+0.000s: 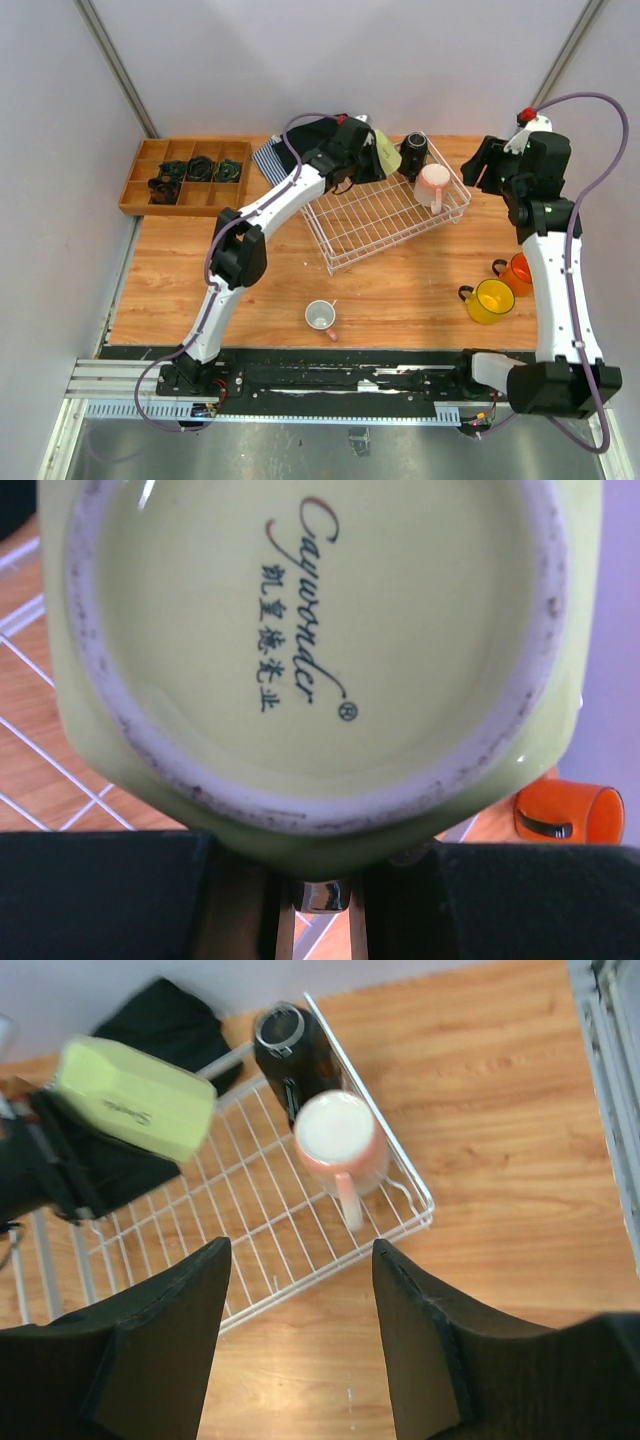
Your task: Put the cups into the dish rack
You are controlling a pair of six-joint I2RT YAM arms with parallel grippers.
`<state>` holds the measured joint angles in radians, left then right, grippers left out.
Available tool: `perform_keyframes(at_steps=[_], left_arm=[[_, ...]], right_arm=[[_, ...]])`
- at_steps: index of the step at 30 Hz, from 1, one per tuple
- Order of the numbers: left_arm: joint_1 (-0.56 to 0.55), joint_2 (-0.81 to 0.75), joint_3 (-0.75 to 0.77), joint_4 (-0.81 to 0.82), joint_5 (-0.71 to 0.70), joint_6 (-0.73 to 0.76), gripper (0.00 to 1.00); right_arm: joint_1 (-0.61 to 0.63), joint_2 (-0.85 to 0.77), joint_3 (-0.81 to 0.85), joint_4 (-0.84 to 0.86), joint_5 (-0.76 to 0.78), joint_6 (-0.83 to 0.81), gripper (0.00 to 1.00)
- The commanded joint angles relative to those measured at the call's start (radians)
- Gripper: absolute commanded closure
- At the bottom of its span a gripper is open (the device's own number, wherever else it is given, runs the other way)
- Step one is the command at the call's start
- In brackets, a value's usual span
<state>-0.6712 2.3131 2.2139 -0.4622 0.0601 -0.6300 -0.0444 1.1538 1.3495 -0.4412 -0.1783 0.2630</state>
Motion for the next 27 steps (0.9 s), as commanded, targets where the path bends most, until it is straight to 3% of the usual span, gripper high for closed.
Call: perform_keyframes(at_steps=[1,9,27], left_arm=[[-0.017,0.008,0.122,0.041,-0.082,0.056,0.99],[-0.069,0.064,0.183,-0.058,-0.239,0.164,1.0],[-0.089,0.135,0.217,-0.222,-0.365,0.217,0.99]], right_arm=[[-0.041,0.03,-0.004,-0.061,-0.056,-0.021,0.41],[-0.04,0.043,-0.031,-0.052,-0.06,-0.024,0.41],[-0.041,0.016,-0.109,-0.031,-0.094,-0.018,0.41]])
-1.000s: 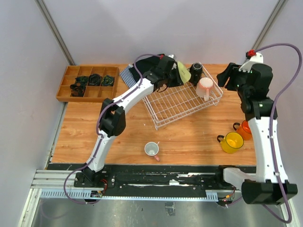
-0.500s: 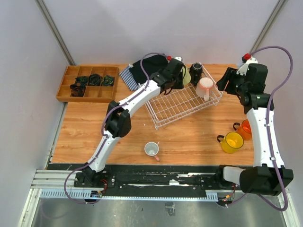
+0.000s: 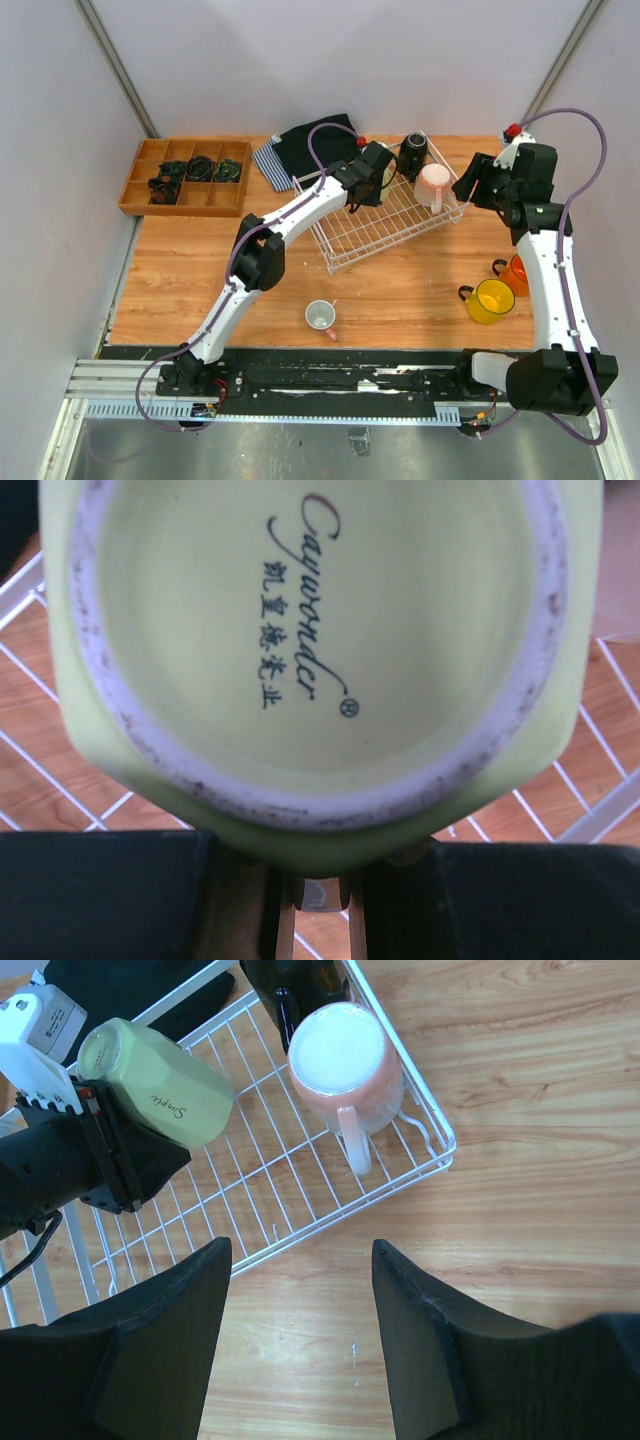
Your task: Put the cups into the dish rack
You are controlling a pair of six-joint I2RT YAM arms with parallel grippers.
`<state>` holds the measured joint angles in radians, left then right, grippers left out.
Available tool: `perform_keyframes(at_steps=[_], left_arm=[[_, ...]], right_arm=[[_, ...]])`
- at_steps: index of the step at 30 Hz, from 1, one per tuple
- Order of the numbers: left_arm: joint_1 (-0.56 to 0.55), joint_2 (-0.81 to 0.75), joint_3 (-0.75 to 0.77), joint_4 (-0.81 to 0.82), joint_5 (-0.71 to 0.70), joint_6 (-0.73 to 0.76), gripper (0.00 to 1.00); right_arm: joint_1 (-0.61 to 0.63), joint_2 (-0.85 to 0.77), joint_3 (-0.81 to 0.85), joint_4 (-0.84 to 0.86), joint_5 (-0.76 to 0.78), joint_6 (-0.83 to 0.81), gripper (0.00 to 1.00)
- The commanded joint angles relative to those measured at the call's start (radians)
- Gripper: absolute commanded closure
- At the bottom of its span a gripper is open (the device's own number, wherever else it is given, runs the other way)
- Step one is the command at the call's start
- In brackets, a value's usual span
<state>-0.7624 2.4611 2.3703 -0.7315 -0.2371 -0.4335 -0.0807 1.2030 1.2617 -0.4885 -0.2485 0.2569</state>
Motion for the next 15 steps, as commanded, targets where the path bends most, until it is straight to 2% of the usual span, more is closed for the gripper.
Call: perform_keyframes(at_steps=[1,15], left_arm=[[0.005,-0.011,0.06,0.051,-0.069,0.02,0.99],[0.031,0.036,0.054,0.096,-0.074,0.029,0.99]], right_arm=[[-0.004,-0.035,-0.023,0.017,-0.029,-0.011,0.41],[-0.004,-0.04,-0.031,0.018,-0.041,-0.009,0.41]])
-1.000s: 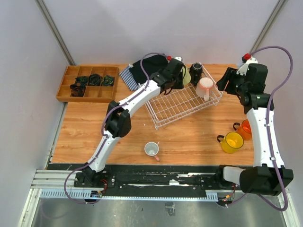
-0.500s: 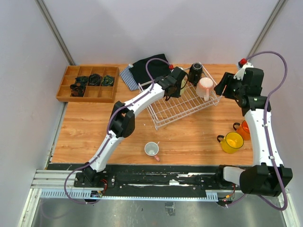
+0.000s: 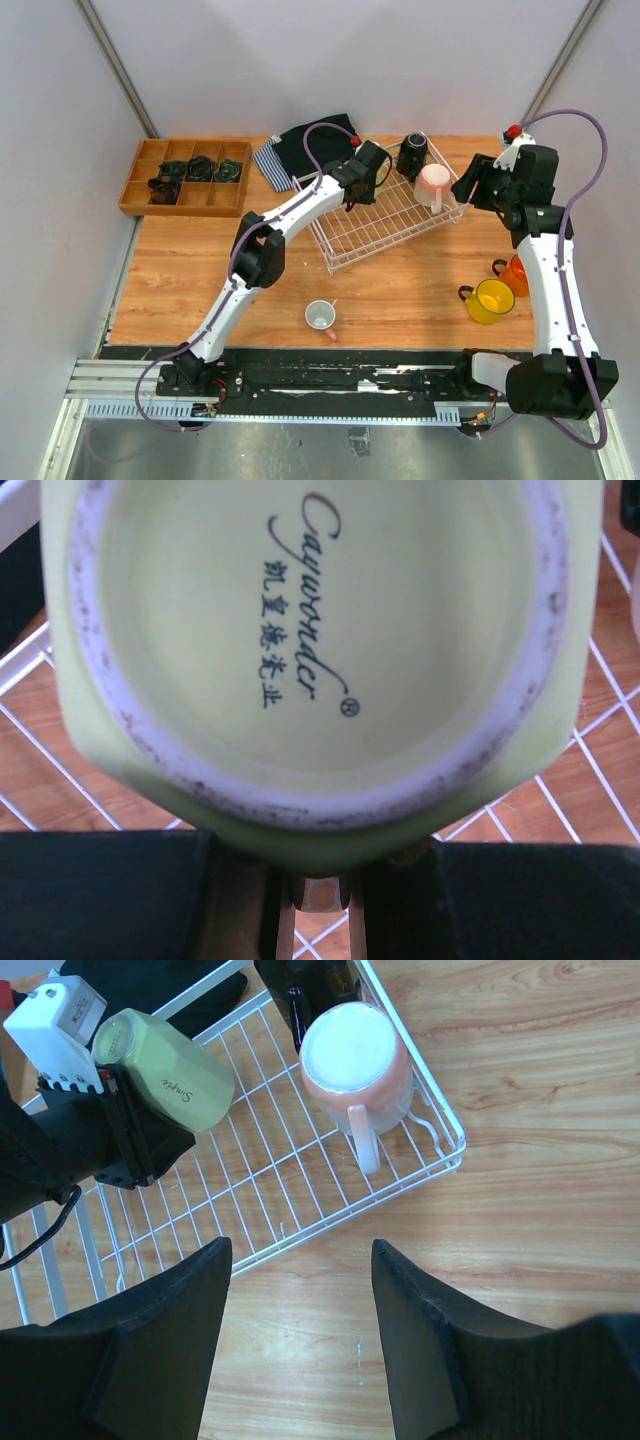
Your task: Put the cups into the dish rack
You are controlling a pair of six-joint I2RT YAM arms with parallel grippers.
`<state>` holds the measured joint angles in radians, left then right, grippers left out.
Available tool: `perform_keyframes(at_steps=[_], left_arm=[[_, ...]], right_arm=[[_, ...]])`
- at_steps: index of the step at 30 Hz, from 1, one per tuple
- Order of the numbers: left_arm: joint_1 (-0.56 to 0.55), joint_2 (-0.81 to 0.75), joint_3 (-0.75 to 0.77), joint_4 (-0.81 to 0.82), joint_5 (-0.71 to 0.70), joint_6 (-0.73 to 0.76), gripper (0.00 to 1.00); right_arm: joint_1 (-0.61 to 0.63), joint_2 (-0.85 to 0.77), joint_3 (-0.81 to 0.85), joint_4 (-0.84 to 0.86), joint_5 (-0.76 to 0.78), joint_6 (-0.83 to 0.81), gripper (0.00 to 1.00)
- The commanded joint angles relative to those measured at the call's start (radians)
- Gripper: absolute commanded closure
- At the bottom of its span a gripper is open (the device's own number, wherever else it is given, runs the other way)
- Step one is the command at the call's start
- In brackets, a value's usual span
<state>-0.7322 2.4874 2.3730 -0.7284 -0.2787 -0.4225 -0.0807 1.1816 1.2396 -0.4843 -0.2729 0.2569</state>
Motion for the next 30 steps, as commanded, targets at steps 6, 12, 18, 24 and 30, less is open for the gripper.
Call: perform_keyframes(at_steps=[6,12,18,24,30], left_arm=[[0.001,0.043,0.071,0.115,-0.022,0.035,1.0],[0.001,0.063,0.074,0.125,0.005,0.039,0.7],[0.001,0.059,0.067,0.147,0.028,0.038,0.49],[0.002,-0.027,-0.046,0.205,0.023,0.028,0.4],[0.017,-0.058,-0.048,0.222,0.014,0.026,0.39]], right_arm=[[-0.004,-0.023,-0.014,0.006,-0.013,-0.013,0.41],[-0.004,-0.025,-0.021,0.007,-0.009,-0.018,0.41],[-0.004,-0.019,-0.022,0.007,-0.011,-0.02,0.41],[-0.003,-0.008,-0.017,0.006,-0.021,-0.016,0.41],[0.002,-0.015,-0.027,0.006,-0.029,-0.013,0.41]])
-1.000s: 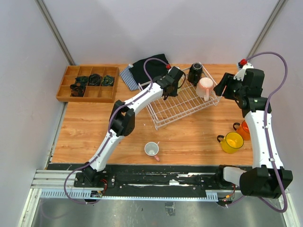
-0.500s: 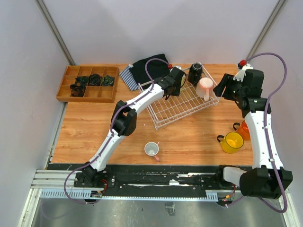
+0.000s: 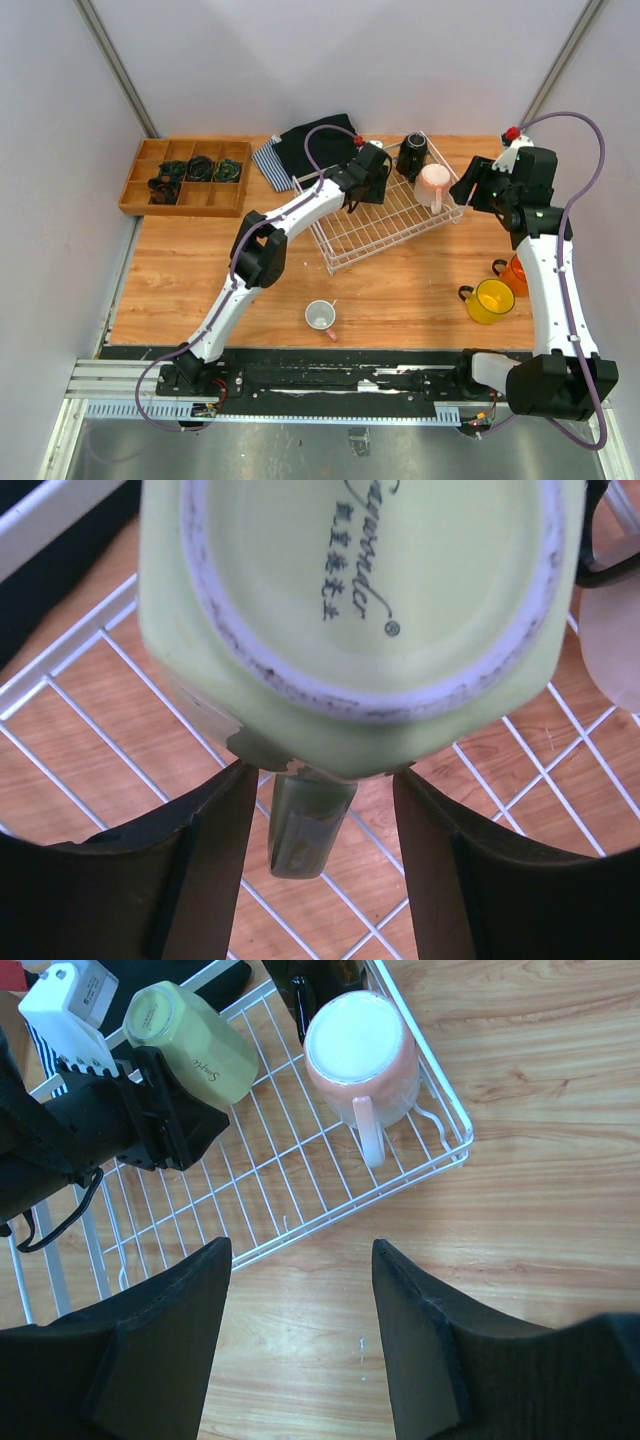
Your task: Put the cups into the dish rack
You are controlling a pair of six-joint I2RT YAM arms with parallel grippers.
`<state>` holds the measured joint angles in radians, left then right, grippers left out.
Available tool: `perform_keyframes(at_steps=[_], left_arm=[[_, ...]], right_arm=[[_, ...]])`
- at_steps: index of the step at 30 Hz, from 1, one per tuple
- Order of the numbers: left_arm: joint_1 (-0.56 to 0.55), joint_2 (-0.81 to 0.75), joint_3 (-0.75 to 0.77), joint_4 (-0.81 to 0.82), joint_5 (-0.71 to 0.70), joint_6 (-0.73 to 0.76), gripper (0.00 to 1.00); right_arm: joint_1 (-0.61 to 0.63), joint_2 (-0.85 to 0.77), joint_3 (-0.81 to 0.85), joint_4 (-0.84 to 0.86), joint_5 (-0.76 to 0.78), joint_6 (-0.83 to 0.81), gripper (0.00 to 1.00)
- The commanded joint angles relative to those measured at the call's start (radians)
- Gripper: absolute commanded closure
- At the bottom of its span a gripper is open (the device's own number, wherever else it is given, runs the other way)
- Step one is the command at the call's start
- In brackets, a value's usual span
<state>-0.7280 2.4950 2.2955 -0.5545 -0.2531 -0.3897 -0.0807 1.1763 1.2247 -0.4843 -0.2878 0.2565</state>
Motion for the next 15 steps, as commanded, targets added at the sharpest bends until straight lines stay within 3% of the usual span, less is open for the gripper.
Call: perform_keyframes(at_steps=[1,15], left_arm=[[0.018,-0.063,0.048,0.045,-0.01,-0.009,0.38],[0.062,-0.023,0.139,0.108,0.111,-0.017,0.36]], right_arm=[[0.002,-0.012,-0.013,0.006,-0.014,-0.013,0.41],[0.004,-0.026,-0.011,-0.015,-0.004,-0.023,0.41]])
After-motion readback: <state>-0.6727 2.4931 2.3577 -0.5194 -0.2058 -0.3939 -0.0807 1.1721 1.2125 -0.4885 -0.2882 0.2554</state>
